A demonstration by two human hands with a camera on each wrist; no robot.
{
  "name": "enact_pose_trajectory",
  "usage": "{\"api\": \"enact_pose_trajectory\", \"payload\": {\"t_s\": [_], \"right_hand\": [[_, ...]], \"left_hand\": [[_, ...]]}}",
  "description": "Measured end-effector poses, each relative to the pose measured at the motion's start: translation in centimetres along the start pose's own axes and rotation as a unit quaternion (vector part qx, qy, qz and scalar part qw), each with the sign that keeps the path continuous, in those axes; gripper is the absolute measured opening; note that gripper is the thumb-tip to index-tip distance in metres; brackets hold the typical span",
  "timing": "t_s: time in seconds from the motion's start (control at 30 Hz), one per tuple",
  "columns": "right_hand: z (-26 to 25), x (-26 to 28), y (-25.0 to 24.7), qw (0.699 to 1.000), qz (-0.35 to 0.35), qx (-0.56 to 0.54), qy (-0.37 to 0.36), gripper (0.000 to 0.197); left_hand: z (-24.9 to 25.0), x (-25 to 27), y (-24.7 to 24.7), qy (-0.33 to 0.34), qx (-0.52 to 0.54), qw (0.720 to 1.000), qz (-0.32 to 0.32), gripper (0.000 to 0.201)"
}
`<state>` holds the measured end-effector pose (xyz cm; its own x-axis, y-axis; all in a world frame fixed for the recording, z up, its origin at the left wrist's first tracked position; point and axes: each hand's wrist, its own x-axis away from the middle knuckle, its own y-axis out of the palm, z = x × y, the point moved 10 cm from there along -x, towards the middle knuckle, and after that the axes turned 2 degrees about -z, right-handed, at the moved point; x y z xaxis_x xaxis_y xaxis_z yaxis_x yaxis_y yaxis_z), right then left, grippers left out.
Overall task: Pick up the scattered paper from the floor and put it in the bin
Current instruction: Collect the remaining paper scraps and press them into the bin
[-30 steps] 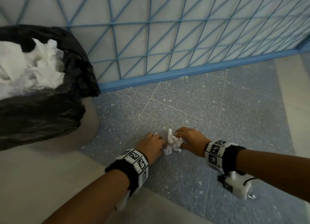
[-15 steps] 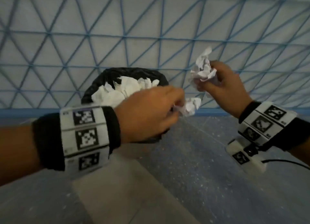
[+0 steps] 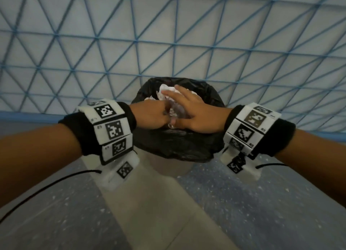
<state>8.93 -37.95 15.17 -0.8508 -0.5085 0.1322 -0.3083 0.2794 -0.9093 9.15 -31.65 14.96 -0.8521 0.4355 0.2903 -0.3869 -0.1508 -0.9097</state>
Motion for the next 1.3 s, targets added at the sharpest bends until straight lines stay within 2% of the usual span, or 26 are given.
{"api": "enact_pose_trajectory", "payload": {"t_s": [0.1,0.2,0.4,0.67,0.8,0.87,0.93,1.0,1.03,1.1,1.17,1.23,1.3], "right_hand": [[1.7,0.5,1.1,0.993,-0.046,0.089,0.055,0.062],[2.2,0.8,0.6,0.985,-0.047,0.145,0.075,0.051],[3.2,-1.5,1.7,0.963,-0.124,0.226,0.079,0.036],[6.4,-3.0,3.1,0.947,-0.183,0.240,0.109,0.038],[5.2,-1.9,1.5,0.961,-0.168,0.206,0.074,0.047],[3.3,-0.7,-0.4,0.977,-0.136,0.162,0.028,0.056],[1.8,0.8,-2.2,0.988,-0.099,0.122,0.004,0.059],[1.3,2.3,-3.7,0.993,-0.063,0.098,0.029,0.048],[0.9,2.9,-4.1,0.993,-0.052,0.094,0.037,0.040],[0.1,3.2,-3.3,0.991,-0.075,0.096,0.050,0.032],[-0.1,2.9,-0.8,0.983,-0.146,0.078,0.078,0.037],[0.2,2.2,1.6,0.970,-0.203,0.066,0.112,0.044],[0.8,1.5,2.4,0.966,-0.214,0.075,0.127,0.048]], "left_hand": [[-0.5,0.6,-1.1,0.023,-0.043,0.999,0.017,0.042],[-1.0,1.0,-1.5,0.002,-0.127,0.992,0.019,0.054],[1.1,-1.9,0.8,0.033,-0.226,0.972,-0.062,0.042],[1.4,-4.7,3.7,0.010,-0.129,0.988,-0.080,0.043],[1.2,-3.5,3.0,0.021,-0.103,0.988,-0.116,0.046],[1.2,-2.4,1.1,0.032,-0.088,0.992,-0.087,0.041],[1.5,-1.1,-1.9,0.044,-0.084,0.996,-0.003,0.033],[1.8,0.2,-4.1,0.062,-0.063,0.994,0.066,0.020],[1.9,0.5,-4.2,0.069,-0.050,0.994,0.062,0.012],[2.2,0.5,-2.5,0.066,-0.040,0.997,-0.009,0.009],[2.5,-0.1,0.4,0.046,-0.063,0.993,-0.094,0.026],[2.4,-0.8,2.2,0.013,-0.079,0.988,-0.130,0.039],[2.4,-1.2,2.8,-0.001,-0.088,0.985,-0.148,0.043]]}}
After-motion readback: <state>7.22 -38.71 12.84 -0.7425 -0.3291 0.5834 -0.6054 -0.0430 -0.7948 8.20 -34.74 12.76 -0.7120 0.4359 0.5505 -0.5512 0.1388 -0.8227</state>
